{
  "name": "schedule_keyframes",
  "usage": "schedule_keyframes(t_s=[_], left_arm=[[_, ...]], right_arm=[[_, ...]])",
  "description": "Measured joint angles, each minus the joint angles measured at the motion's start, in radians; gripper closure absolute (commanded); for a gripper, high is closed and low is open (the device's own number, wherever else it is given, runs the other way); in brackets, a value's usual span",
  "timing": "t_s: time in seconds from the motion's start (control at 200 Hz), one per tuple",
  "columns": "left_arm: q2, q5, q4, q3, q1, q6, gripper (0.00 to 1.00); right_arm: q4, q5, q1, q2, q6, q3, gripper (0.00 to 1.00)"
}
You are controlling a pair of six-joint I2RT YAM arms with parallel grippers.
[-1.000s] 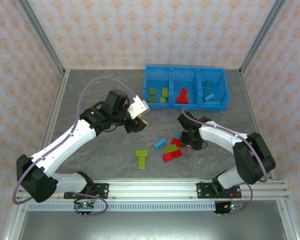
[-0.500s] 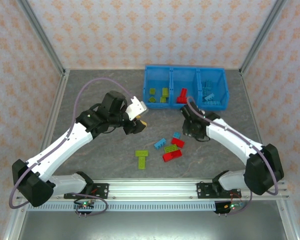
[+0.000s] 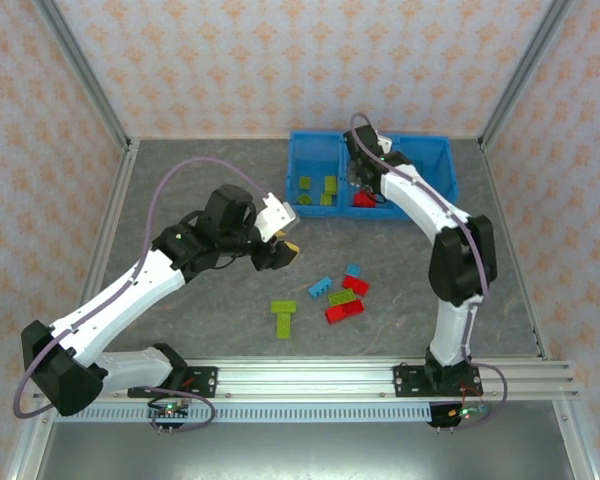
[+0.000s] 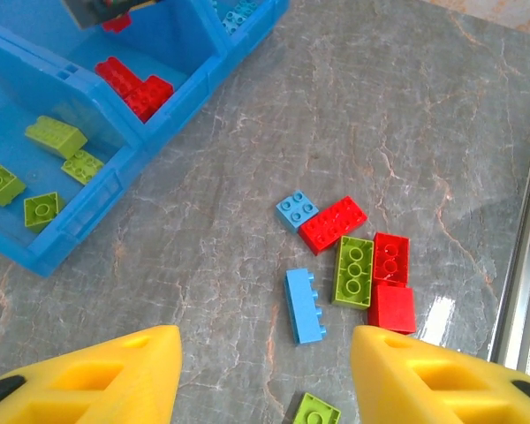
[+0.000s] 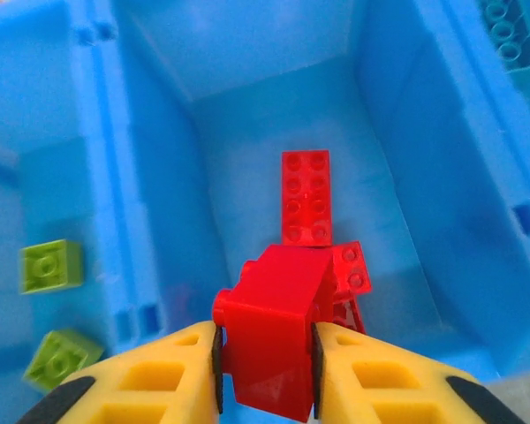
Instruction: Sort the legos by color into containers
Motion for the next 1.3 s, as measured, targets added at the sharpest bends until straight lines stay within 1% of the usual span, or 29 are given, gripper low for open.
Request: schedule_keyframes(t_s=[0.095,0.195,0.355,0.495,0.601,0.696,0.806,0.896,0.971,1.066,1.211,1.301], left_arm=[[0.000,-0.015,0.002,-0.005,-0.015,-0.005,0.46],[0.000,-0.029,0.001,-0.008,-0.020,-0.009,0.46],[0.023,-0.040,-0.001,-0.005,-0.022,-0.017,0.46],[0.113,-0.064,-0.027,0.046,-0.062,-0.027,0.46],[0.173,-0.084,-0.046,0.086,-0.111,-0.026,0.46],[0.199,-0.091,-0.053,0.092,-0.142,-0.024,0.46],[0.200,-0.101,-0.052,0.092,-0.148,-0.019,0.46],[0.187,-0.106,-0.039,0.081,-0.148,0.004,0.46],[0.158,-0.113,-0.037,0.063,-0.148,0.031,0.46],[0.115,-0.135,-0.037,0.046,-0.148,0.068,0.45],[0.046,-0.165,-0.039,0.022,-0.148,0.130,0.44],[-0.002,-0.188,-0.035,-0.018,-0.148,0.166,0.43]], right_arm=[[-0.005,-0.029,-0.027,0.087,-0.006,0.056,0.58],[-0.024,-0.046,-0.043,0.129,-0.021,0.100,0.53],[-0.064,-0.054,-0.044,0.132,-0.043,0.176,0.53],[-0.084,-0.061,-0.044,0.087,-0.050,0.174,0.53],[-0.098,-0.073,-0.044,-0.027,-0.050,0.105,0.50],[-0.112,-0.092,-0.044,-0.199,-0.052,0.002,0.47],[-0.128,-0.149,-0.043,-0.433,-0.043,-0.137,0.45],[-0.143,-0.204,-0.032,-0.570,-0.037,-0.235,0.43],[-0.185,-0.243,0.014,-0.626,-0.029,-0.297,0.43],[-0.236,-0.278,0.107,-0.613,0.008,-0.346,0.42],[-0.273,-0.327,0.270,-0.512,0.109,-0.405,0.39],[-0.278,-0.339,0.348,-0.424,0.156,-0.404,0.36]])
